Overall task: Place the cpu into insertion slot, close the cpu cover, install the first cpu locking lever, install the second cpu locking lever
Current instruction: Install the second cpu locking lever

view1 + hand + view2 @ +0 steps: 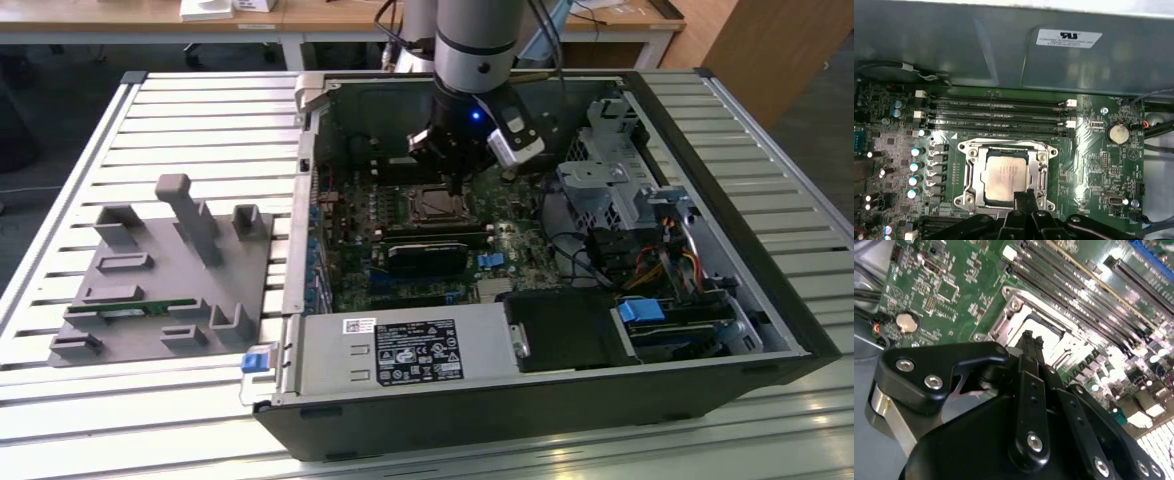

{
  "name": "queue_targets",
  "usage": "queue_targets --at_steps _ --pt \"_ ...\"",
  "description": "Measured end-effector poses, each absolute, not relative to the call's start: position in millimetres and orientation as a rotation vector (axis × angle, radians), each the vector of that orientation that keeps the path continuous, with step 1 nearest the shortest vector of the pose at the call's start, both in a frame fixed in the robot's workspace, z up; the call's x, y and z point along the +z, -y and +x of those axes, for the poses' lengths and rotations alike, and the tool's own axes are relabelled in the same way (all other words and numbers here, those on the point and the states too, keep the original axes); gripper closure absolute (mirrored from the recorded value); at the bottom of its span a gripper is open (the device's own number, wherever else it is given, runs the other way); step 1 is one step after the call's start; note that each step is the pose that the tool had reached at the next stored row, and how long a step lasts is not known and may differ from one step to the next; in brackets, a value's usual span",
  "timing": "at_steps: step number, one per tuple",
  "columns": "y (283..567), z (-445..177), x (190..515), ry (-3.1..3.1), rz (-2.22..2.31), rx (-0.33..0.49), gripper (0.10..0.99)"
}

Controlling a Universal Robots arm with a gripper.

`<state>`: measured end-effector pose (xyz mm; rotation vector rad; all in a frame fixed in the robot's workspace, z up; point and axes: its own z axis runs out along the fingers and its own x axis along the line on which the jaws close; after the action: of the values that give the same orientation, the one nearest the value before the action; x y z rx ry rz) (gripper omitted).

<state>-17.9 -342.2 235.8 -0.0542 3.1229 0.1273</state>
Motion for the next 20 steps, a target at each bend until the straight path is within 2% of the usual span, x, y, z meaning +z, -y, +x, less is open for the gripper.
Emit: queue_targets --at_steps 20 --pt "370 -17 235 -3.143 -0.053 0.133 0.980"
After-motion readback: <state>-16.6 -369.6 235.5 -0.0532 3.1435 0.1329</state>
